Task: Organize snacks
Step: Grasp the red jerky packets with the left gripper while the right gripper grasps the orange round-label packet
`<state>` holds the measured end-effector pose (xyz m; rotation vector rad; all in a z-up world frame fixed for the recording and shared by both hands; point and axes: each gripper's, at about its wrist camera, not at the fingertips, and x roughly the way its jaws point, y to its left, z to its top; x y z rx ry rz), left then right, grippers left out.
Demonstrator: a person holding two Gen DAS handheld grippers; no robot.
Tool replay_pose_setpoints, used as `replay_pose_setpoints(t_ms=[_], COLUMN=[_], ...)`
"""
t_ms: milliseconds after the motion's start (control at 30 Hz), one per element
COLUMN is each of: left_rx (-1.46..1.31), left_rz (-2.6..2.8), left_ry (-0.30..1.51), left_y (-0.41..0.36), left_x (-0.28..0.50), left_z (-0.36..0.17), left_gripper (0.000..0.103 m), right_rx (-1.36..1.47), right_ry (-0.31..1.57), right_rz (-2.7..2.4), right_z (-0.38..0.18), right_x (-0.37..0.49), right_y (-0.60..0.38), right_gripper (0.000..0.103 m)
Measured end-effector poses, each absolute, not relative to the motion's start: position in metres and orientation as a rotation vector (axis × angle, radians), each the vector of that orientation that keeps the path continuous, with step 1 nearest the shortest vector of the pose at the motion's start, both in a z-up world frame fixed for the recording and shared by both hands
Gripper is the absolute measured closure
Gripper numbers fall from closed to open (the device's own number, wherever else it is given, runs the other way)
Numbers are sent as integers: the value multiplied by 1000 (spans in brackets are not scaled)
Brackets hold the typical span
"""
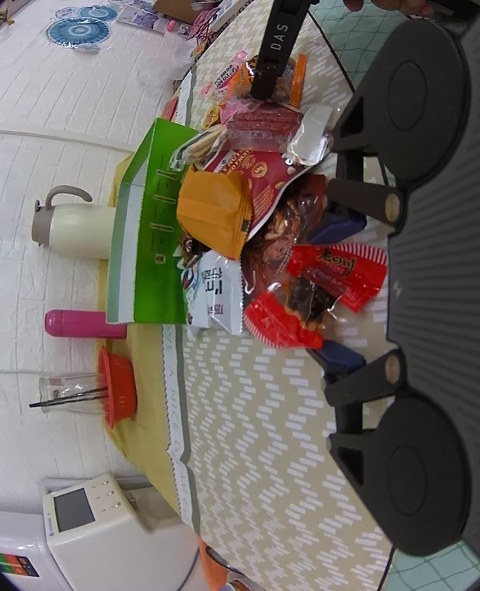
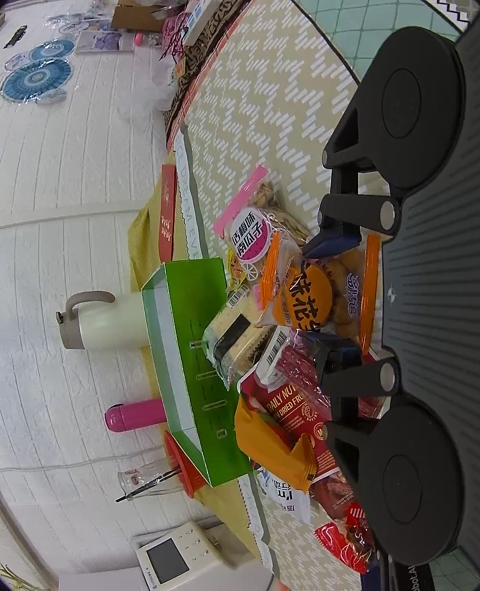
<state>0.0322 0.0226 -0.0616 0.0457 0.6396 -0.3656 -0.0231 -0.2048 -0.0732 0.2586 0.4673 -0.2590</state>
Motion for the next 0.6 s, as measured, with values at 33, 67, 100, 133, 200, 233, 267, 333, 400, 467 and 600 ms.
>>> replay_pose_setpoints(t_ms=[33,67,100,133,200,233,267,333,400,467,600], left_rx=[37,37,34,36,32,21,15,-5,-35,-57,-81], left_rz=[-360,-366,-368,-364,-355,-352,-354,-349,-344,-331,-284], left_ry=[636,640,640,645,646,646,645,639,631,624,620], left_y=[24,25,26,27,30,32,34,38,44,48,47], left_x=[31,32,32,32,30,28,27,24,23,22,29], left_z=[-59,-58,-58,-59,-61,-60,-59,-55,-50,-43,-30], left_gripper=[59,59,59,59,61,62,62,63,63,63,63], right_rx=[266,275,284,288,283,280,277,264,251,228,217], right_ry=[462,453,441,429,399,382,366,339,316,300,300], right_rz=[-258,-257,-256,-255,-249,-250,-252,-251,-247,-242,-193], right_z=[-73,-72,-71,-70,-66,-64,-62,-58,-54,-52,-52], right_x=[-26,-29,-32,-35,-41,-43,-46,-50,-53,-55,-57], right_y=[-206,-207,-208,-209,-209,-209,-209,-208,-207,-204,-199], right_gripper=[28,28,28,28,28,28,28,28,28,28,28])
